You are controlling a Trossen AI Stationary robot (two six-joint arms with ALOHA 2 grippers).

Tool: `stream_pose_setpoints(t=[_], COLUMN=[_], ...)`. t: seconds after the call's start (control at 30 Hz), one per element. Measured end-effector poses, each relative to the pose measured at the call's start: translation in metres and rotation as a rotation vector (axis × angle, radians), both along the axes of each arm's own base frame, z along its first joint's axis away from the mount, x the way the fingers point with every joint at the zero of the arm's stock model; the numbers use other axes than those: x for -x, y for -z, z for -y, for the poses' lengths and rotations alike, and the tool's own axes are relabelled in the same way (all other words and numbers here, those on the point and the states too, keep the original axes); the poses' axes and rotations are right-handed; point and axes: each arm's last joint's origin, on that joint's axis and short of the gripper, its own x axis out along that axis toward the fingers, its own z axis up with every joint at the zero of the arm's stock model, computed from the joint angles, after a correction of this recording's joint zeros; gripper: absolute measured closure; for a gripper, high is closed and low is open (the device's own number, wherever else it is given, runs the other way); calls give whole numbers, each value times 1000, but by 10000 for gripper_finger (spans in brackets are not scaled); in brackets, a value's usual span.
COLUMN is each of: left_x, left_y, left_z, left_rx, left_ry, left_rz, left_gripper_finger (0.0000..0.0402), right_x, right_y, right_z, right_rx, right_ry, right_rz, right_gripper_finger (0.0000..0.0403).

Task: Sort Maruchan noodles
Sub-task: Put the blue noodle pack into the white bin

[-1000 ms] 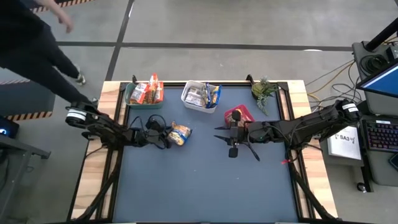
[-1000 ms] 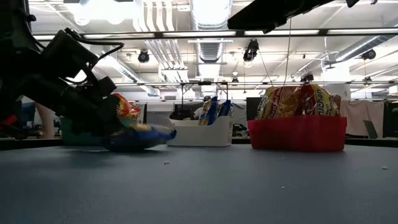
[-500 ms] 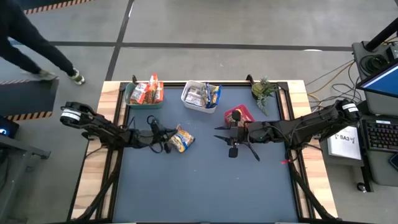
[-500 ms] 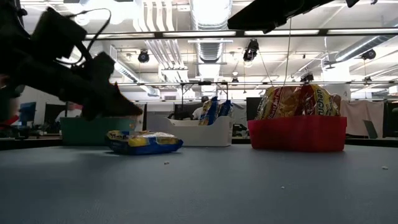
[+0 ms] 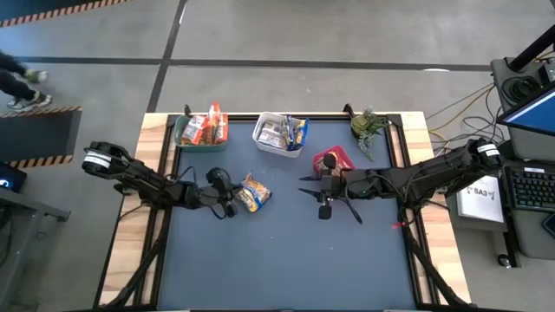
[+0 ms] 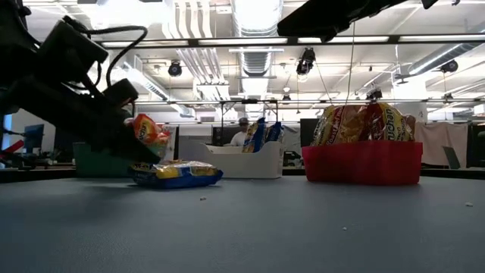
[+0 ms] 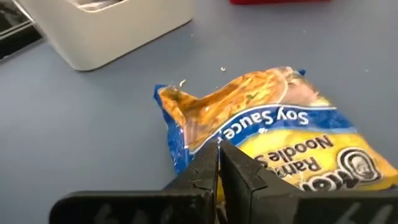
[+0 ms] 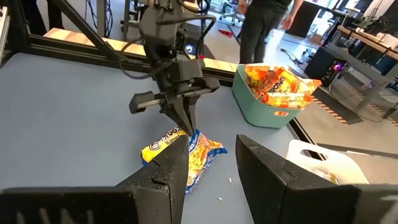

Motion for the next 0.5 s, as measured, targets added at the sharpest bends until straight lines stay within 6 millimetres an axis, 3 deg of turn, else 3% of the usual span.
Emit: stream_pose_setpoints(t=[0.27, 0.37, 0.5], left_x=[-8, -1, 4], left_y=[-19, -14, -3], left_z=[1, -4, -7], left_rx=[-76, -164, -109], left_ry=[15, -55, -120], left_rz=[56, -48, -108], left_gripper_finger=[401, 401, 401], right_x=[0, 0, 0], right_y=[0, 0, 0], right_z=[0, 0, 0], right_rx=[0, 1, 2], right_ry=[0, 0, 0], right_rz=[0, 0, 0], right_gripper_finger=[282, 282, 282])
